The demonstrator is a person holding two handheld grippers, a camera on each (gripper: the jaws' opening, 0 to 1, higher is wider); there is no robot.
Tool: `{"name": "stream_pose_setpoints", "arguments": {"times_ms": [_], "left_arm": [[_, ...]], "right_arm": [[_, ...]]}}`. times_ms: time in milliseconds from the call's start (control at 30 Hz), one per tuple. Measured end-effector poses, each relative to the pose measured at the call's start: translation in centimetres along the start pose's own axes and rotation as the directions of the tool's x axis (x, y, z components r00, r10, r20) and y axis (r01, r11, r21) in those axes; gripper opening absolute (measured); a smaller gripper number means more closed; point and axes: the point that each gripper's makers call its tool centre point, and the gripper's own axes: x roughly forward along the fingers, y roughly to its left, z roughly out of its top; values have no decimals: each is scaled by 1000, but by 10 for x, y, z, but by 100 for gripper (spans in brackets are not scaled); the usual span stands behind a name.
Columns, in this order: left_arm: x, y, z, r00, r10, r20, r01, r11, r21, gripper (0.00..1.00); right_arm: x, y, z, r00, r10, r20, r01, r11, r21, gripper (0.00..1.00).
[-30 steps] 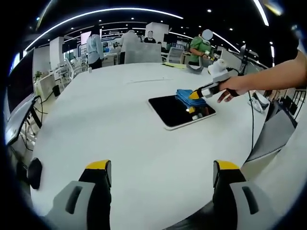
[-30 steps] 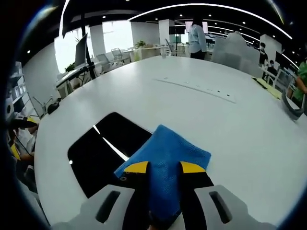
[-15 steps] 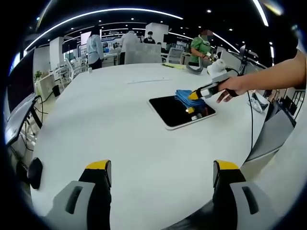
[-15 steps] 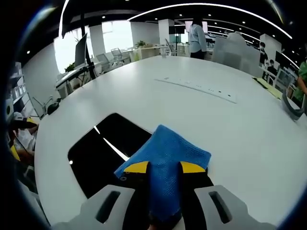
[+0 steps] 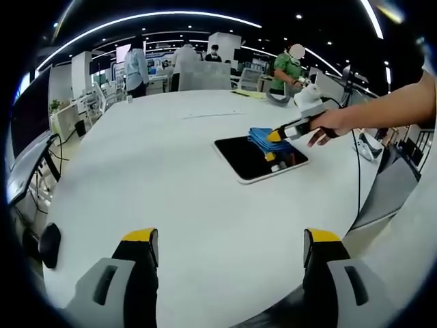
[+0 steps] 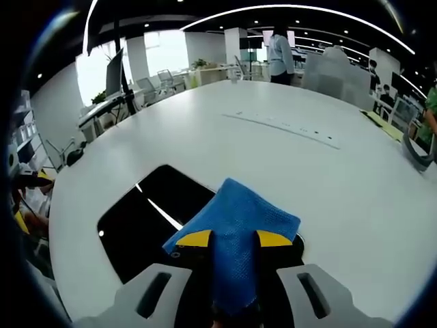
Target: Wipe the mirror surface with the cleaning cloth until all visible marks leave the cleaned area.
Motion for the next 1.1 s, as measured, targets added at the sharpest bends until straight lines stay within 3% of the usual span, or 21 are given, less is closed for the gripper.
{"name": "stream_pose_setpoints", "arguments": {"times_ms": [1100], "left_arm": [[-5, 13, -3, 1000, -16, 0, 16, 1000, 5, 88]], "right_arm": [[15, 23, 12, 1000, -2, -9, 2, 1000, -16, 20]]}}
